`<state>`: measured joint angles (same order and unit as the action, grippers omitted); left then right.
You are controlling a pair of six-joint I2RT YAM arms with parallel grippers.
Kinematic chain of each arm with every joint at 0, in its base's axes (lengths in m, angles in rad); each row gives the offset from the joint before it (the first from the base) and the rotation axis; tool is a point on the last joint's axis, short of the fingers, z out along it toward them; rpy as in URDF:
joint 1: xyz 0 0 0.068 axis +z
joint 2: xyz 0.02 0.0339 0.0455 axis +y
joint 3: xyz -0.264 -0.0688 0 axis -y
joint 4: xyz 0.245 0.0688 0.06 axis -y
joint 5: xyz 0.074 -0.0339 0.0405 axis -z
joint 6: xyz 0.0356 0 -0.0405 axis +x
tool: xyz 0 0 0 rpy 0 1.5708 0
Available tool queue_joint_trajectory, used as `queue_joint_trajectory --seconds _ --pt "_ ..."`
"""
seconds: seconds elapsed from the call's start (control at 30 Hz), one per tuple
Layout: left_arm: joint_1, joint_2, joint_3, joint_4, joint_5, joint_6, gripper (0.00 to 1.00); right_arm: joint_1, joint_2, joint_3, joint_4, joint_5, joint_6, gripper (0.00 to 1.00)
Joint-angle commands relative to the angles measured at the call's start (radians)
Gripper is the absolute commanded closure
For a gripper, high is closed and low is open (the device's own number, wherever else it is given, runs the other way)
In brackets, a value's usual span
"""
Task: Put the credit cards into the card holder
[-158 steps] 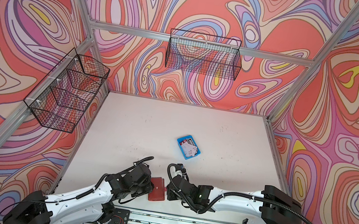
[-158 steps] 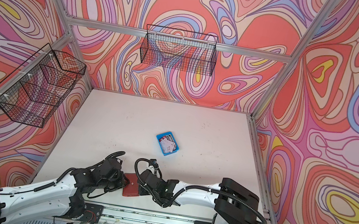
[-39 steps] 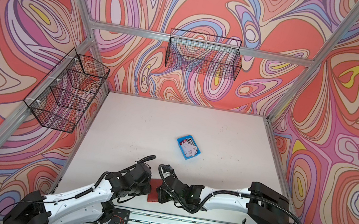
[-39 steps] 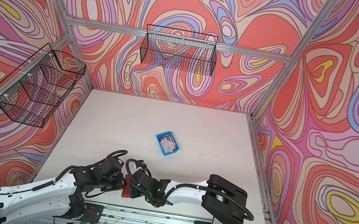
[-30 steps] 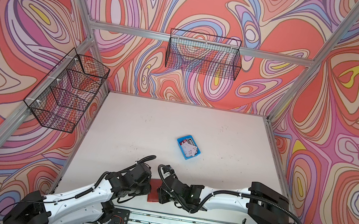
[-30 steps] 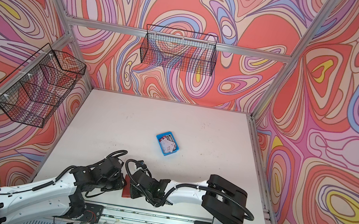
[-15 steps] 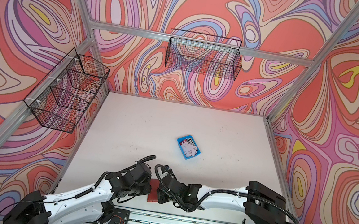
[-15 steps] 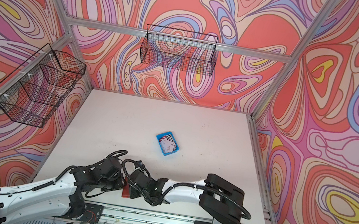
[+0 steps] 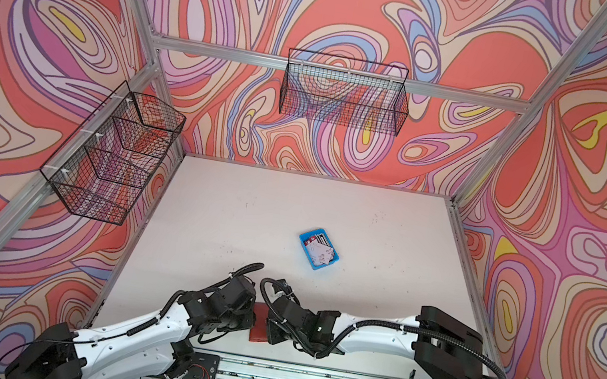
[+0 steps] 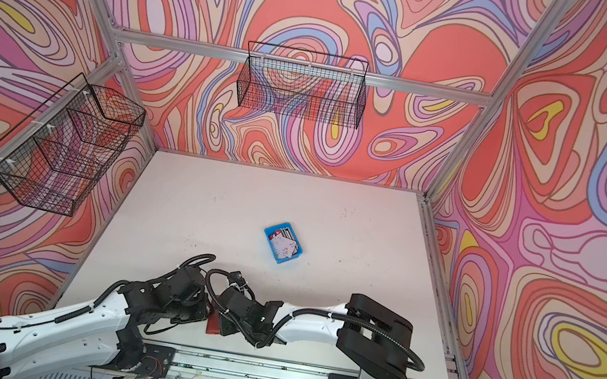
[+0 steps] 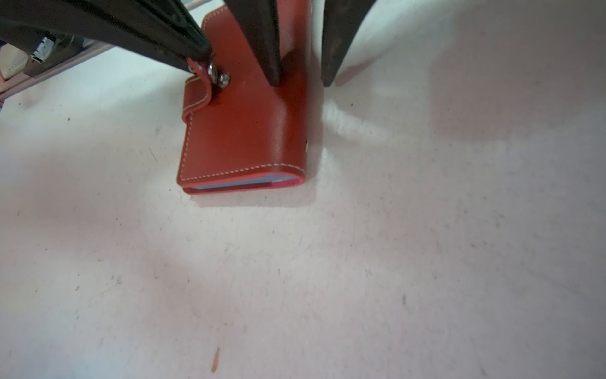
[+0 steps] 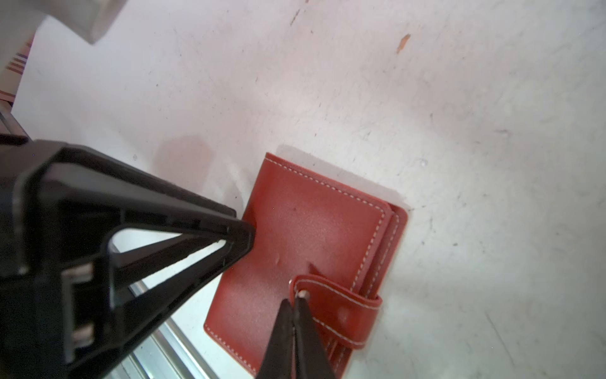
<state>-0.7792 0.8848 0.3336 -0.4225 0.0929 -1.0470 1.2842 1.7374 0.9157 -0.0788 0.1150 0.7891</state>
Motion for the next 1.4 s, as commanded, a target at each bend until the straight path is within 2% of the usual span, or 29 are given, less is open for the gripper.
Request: queue_joint_trajectory --seconds 0.0,0.53,1.37 --pt "-0.002 -0.009 0.013 -0.025 -0.009 0.001 0.75 0.005 0.006 0.017 -0.028 0.02 -0.007 1.0" --pt "-0.002 -0.028 0.012 -0.036 -0.013 0.001 0.74 0.005 0.062 0.051 -0.03 -0.014 -0.018 1.0" --pt "-0.002 0.008 0.025 -0.05 -0.043 -0.004 0.74 0.005 0.036 0.064 -0.104 0.013 -0.024 1.0"
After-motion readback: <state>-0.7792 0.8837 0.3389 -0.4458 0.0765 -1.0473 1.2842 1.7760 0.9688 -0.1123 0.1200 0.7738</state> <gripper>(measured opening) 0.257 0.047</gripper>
